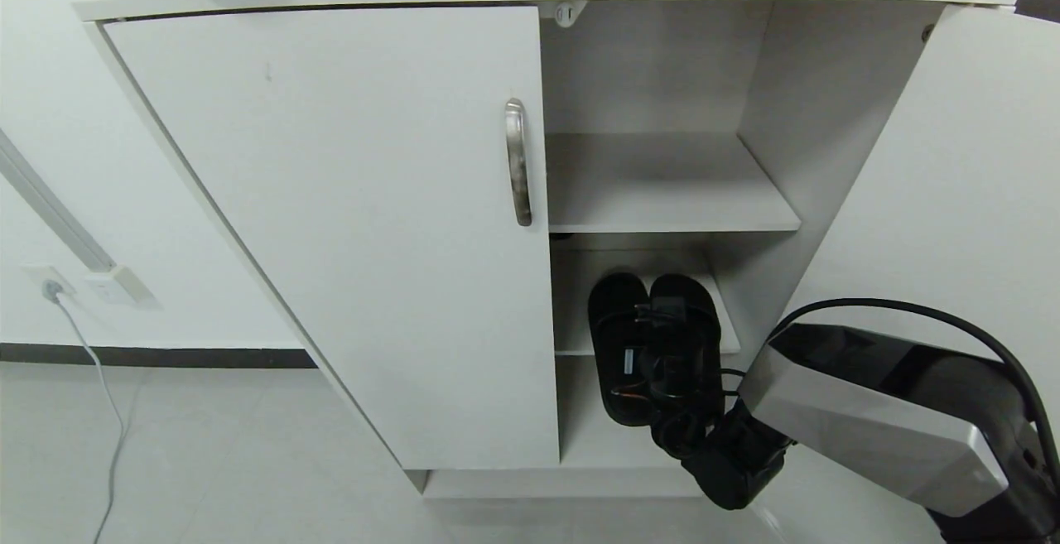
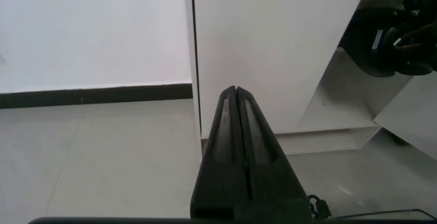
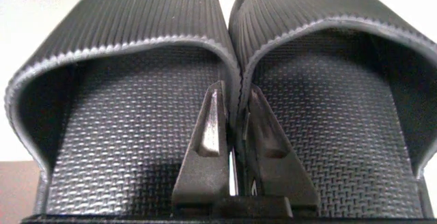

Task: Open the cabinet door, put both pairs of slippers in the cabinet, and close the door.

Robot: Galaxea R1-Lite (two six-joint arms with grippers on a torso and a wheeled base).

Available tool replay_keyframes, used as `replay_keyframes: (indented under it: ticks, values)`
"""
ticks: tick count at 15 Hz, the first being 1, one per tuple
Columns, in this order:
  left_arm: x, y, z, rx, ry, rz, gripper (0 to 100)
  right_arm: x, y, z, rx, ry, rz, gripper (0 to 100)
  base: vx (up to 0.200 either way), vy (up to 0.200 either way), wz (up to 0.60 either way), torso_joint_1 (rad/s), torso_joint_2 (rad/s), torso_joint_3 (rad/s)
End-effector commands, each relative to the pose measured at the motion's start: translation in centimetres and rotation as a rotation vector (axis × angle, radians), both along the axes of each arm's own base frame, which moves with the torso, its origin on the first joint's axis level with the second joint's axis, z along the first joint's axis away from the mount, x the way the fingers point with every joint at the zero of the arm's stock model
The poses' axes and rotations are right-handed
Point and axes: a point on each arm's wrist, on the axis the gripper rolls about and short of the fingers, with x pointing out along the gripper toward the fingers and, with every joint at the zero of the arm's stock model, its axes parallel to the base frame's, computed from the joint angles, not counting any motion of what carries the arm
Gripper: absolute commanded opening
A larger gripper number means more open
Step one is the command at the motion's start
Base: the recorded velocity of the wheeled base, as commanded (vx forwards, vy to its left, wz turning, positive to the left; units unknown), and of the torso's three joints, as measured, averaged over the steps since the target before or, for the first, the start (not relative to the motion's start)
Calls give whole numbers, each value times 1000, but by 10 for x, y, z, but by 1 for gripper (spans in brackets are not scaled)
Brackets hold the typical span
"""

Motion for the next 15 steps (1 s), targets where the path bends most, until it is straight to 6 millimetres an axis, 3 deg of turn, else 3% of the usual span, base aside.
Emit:
replay_keyframes:
  ticks: [1, 6, 15]
  values:
    - [0, 0, 0, 0, 1, 1, 0, 1, 2, 2, 8, -10, 3, 0, 0, 0, 0, 0, 0, 0]
    - [0, 0, 0, -2, 1, 1, 0, 21, 4, 17, 16, -12, 5, 0, 0, 0, 0, 0, 0, 0]
    - [0, 0, 0, -2, 1, 3, 0, 77, 3, 37, 22, 8, -31, 0, 0, 0, 0, 0, 0, 0]
